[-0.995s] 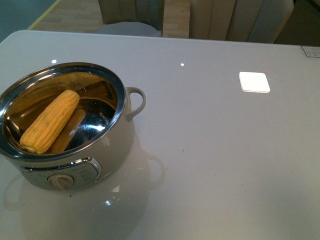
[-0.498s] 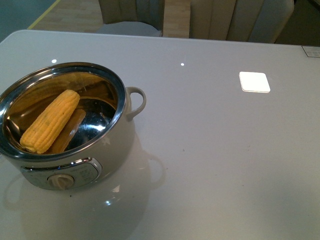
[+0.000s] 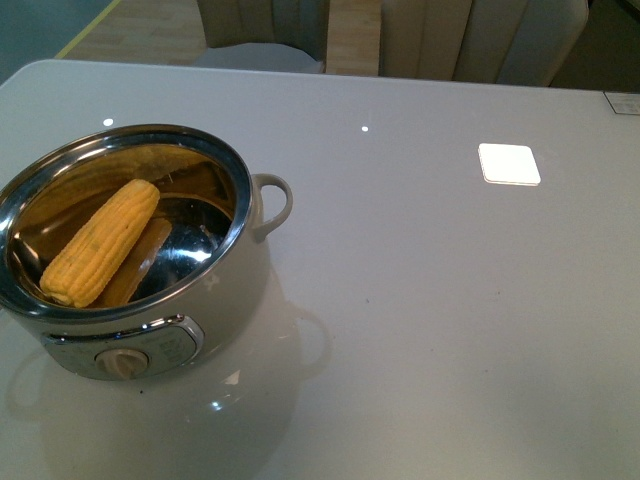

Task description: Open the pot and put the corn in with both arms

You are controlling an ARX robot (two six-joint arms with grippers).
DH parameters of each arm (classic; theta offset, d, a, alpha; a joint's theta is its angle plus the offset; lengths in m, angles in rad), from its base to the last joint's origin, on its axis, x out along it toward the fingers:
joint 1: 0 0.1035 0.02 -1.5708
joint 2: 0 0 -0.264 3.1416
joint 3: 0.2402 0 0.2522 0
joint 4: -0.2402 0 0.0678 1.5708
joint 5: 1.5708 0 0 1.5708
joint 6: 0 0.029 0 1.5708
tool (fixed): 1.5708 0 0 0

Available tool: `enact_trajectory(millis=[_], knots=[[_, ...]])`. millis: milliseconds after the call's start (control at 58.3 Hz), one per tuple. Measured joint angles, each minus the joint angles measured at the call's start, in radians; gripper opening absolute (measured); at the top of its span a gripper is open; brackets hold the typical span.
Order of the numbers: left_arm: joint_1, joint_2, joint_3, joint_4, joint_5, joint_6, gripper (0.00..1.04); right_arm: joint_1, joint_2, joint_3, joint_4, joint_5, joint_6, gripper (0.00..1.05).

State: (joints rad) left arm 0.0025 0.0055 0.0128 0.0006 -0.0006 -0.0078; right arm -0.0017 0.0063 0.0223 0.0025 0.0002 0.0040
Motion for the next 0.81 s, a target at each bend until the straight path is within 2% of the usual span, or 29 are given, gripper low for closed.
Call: enact_trajectory(millis=[806], knots=[[0.000, 0.000, 0.000, 0.000, 0.000, 0.000, 0.98, 0.000, 0.000, 0.000, 0.000, 0.000, 0.000, 0.96]])
